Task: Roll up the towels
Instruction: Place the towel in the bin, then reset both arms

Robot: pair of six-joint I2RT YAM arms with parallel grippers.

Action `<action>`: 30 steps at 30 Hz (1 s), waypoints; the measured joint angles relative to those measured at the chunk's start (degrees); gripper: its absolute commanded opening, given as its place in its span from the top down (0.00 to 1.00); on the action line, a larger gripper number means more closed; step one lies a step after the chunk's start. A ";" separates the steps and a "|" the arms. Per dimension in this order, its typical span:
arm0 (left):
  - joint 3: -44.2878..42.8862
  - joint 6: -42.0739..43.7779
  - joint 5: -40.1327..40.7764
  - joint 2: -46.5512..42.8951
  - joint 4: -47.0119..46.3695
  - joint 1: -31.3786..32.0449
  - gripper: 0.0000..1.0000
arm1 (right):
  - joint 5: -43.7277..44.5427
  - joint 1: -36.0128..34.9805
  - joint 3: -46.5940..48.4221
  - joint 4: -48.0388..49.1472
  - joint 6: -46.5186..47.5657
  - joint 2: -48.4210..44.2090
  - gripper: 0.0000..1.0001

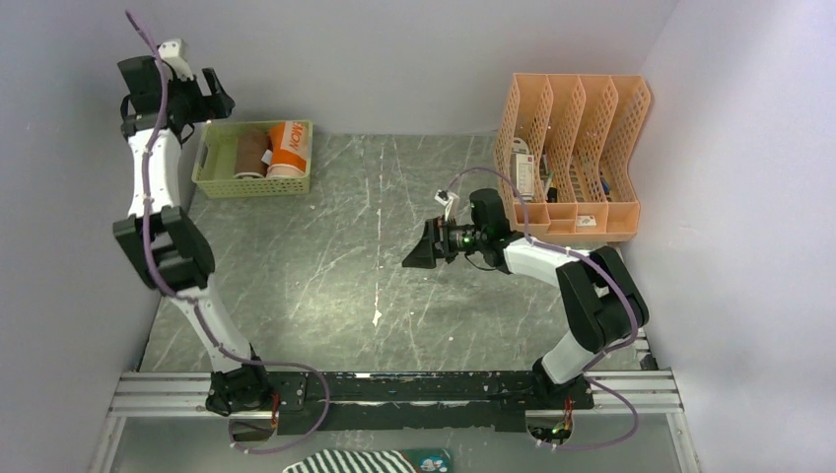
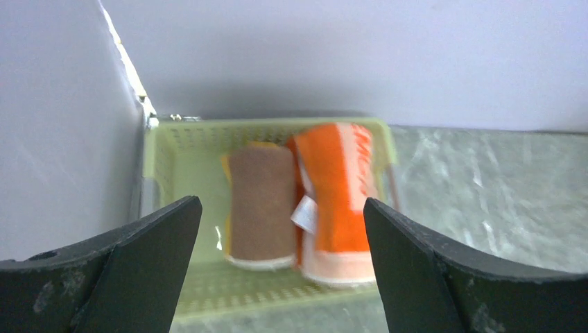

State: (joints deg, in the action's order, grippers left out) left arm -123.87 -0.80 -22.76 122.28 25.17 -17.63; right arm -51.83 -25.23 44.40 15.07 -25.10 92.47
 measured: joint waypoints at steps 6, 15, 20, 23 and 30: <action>30.51 -3.65 0.59 -26.05 -14.03 2.78 0.00 | 8.13 -0.09 7.02 -3.58 2.29 -1.44 0.00; 68.19 -9.40 0.96 -54.31 -29.55 9.94 0.00 | 24.92 -0.13 8.17 4.61 -1.38 -9.92 0.00; 82.88 -12.41 0.57 -66.95 -28.98 10.38 0.00 | 35.23 -0.13 7.58 5.18 -2.58 -11.74 0.00; 83.97 -12.70 -0.31 -70.69 -27.15 10.40 0.00 | 39.56 -0.11 5.46 5.57 -2.56 -13.49 0.00; 83.97 -12.11 -2.12 -73.79 -24.94 10.43 0.00 | 43.63 -0.13 3.45 4.72 -2.47 -14.91 0.00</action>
State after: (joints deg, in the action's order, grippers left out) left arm -39.90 -12.91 -24.88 48.49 0.23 -7.20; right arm -8.21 -25.36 47.86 19.79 -27.57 77.56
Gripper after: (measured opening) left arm 0.995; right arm 0.999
